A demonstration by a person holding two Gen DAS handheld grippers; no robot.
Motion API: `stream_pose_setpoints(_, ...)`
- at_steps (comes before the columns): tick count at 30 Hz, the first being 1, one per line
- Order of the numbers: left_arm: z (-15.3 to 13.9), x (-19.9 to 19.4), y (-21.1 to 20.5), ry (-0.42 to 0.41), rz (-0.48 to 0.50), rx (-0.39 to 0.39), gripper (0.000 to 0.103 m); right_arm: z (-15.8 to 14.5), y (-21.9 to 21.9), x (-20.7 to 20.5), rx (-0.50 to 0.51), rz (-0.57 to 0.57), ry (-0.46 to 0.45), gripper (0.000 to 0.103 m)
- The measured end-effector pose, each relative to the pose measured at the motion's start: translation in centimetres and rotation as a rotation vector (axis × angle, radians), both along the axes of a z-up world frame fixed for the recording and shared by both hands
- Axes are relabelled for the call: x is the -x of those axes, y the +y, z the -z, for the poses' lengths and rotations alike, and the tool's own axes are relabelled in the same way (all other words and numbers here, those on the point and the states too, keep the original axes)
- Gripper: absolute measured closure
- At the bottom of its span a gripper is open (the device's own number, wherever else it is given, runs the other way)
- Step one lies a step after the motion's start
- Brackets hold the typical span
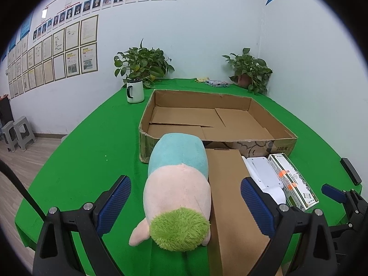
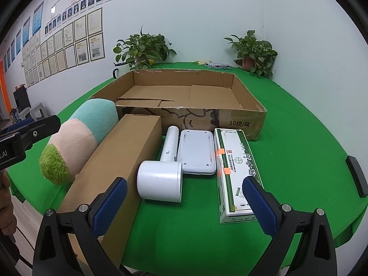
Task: Organize objects
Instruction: 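Move both grippers toward the pink-teal plush toy, then close the left gripper on the plush's green end while the right gripper grasps its teal end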
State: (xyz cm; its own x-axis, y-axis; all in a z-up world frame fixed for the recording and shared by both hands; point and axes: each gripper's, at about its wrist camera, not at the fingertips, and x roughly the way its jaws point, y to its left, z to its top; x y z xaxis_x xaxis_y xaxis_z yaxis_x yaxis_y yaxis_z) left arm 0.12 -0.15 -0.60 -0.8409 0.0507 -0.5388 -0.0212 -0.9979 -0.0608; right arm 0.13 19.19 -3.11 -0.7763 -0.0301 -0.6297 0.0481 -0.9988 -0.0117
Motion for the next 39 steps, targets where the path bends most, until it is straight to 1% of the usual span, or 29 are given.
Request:
stream_pose_setpoints(5, -0.2, -0.2, -0.1, 0.012, 0.003, 0.008, 0.006, 0.0, -0.1, 0.1, 0.029, -0.027, -0.003, 0.002)
stream_pose_setpoints(9, -0.3, -0.2, -0.4, 0.015, -0.006, 0.008, 0.006, 0.0, 0.0, 0.3, 0.064, -0.053, -0.004, 0.004)
stream_pose_setpoints(11, -0.3, -0.1, -0.7, 0.012, -0.010, 0.002, 0.006, 0.1, 0.1, 0.2, 0.080, -0.069, -0.004, 0.011)
stream_pose_setpoints(13, -0.1, 0.1, -1.1, 0.008, -0.012, -0.006, 0.006, 0.1, 0.3, 0.2, 0.120, -0.096, -0.009, 0.025)
stream_pose_setpoints(14, -0.1, 0.3, -1.3, 0.004, -0.013, -0.009, 0.006, 0.1, 0.4, 0.2, 0.142, -0.110, -0.009, 0.027)
stream_pose_setpoints(16, 0.1, 0.6, -1.6, -0.006, -0.015, -0.016, 0.006, 0.0, 0.5, 0.1, 0.173, -0.143, 0.000, 0.028)
stream_pose_setpoints(17, 0.2, 0.9, -1.8, -0.014, -0.015, -0.022, 0.006, -0.2, 0.4, 0.1, 0.180, -0.156, 0.014, 0.027)
stream_pose_setpoints(18, 0.3, 1.1, -1.9, -0.023, -0.011, -0.025, 0.006, -0.4, 0.4, 0.0, 0.181, -0.160, 0.020, 0.022)
stream_pose_setpoints(19, 0.5, 1.5, -2.0, -0.040, -0.004, -0.027, 0.006, -0.5, 0.3, 0.0, 0.187, -0.165, 0.028, 0.011)
stream_pose_setpoints(20, 0.7, 1.7, -2.1, -0.053, -0.001, -0.026, 0.006, -0.7, 0.3, -0.1, 0.204, -0.176, 0.036, 0.004)
stream_pose_setpoints(21, 0.9, 1.9, -2.1, -0.064, 0.001, -0.027, 0.006, -0.9, 0.3, -0.1, 0.242, -0.202, 0.041, 0.000)
stream_pose_setpoints(24, 1.8, 2.6, -2.3, -0.102, 0.024, -0.046, 0.006, -1.3, 0.2, 0.2, 0.319, -0.247, 0.028, 0.001)
stream_pose_setpoints(27, 3.2, 3.3, -2.5, -0.156, 0.057, -0.086, 0.006, -1.3, 0.0, 0.4, 0.360, -0.271, 0.012, 0.000)
stream_pose_setpoints(28, 4.1, 3.8, -2.7, -0.190, 0.065, -0.106, 0.008, -1.2, 0.0, 0.4, 0.371, -0.274, 0.005, 0.000)
stream_pose_setpoints(30, 5.3, 4.2, -2.8, -0.240, 0.074, -0.128, 0.016, -1.2, 0.0, 0.6, 0.395, -0.275, -0.014, 0.000)
stream_pose_setpoints(31, 5.8, 4.4, -2.9, -0.256, 0.094, -0.148, 0.020, -1.2, 0.0, 0.7, 0.398, -0.275, -0.018, 0.000)
stream_pose_setpoints(32, 6.0, 4.1, -3.2, -0.250, 0.098, -0.171, 0.023, -1.3, 0.0, 0.7, 0.396, -0.273, -0.022, 0.000)
stream_pose_setpoints(34, 5.9, 3.6, -3.3, -0.235, 0.094, -0.172, 0.028, -1.4, -0.3, 0.8, 0.387, -0.277, -0.028, 0.000)
stream_pose_setpoints(35, 5.8, 3.3, -3.1, -0.233, 0.095, -0.162, 0.031, -1.6, -0.6, 1.0, 0.389, -0.287, -0.033, 0.000)
stream_pose_setpoints(39, 5.2, 2.2, -2.5, -0.226, 0.094, -0.116, 0.036, -2.0, -1.7, 2.1, 0.419, -0.331, -0.058, 0.000)
